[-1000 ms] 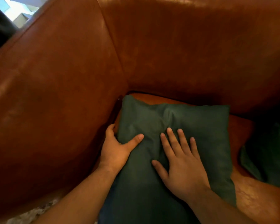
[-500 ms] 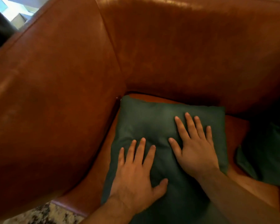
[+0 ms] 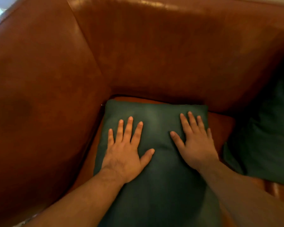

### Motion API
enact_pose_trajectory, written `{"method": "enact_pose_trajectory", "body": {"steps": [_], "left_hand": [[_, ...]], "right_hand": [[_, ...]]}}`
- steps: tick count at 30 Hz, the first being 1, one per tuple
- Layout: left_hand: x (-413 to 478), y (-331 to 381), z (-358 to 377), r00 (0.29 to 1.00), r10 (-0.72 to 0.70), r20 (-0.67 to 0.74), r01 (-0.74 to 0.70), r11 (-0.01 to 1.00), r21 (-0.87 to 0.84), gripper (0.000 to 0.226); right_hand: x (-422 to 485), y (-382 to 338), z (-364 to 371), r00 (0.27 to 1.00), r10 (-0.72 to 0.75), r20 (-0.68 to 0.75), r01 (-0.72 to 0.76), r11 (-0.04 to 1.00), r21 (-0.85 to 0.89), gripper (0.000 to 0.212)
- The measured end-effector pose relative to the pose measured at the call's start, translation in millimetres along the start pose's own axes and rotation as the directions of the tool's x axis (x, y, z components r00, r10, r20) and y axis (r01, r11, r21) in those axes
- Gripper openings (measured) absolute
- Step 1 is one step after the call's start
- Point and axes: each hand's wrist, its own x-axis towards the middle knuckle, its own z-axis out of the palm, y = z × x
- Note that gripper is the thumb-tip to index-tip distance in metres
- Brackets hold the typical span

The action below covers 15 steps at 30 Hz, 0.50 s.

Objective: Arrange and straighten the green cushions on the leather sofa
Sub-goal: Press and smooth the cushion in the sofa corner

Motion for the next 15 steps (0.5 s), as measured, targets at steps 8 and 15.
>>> {"method": "enact_pose_trajectory", "body": {"steps": [8, 15], "left_hand": [[15.6, 23.3, -38.5, 0.997, -0.071, 0.015, 0.072, 0.994, -0.08, 0.106], [-5.9, 41.6, -3.5, 0.981, 0.015, -0.193, -0.021, 0.999, -0.027, 0.095]], "right_hand": [[20.7, 7.7, -23.3, 0.994, 0.021, -0.109, -0.017, 0.999, 0.036, 0.106], [12.3, 34.4, 1.6, 0.998, -0.018, 0.064, 0.003, 0.976, 0.217, 0.105]]}}
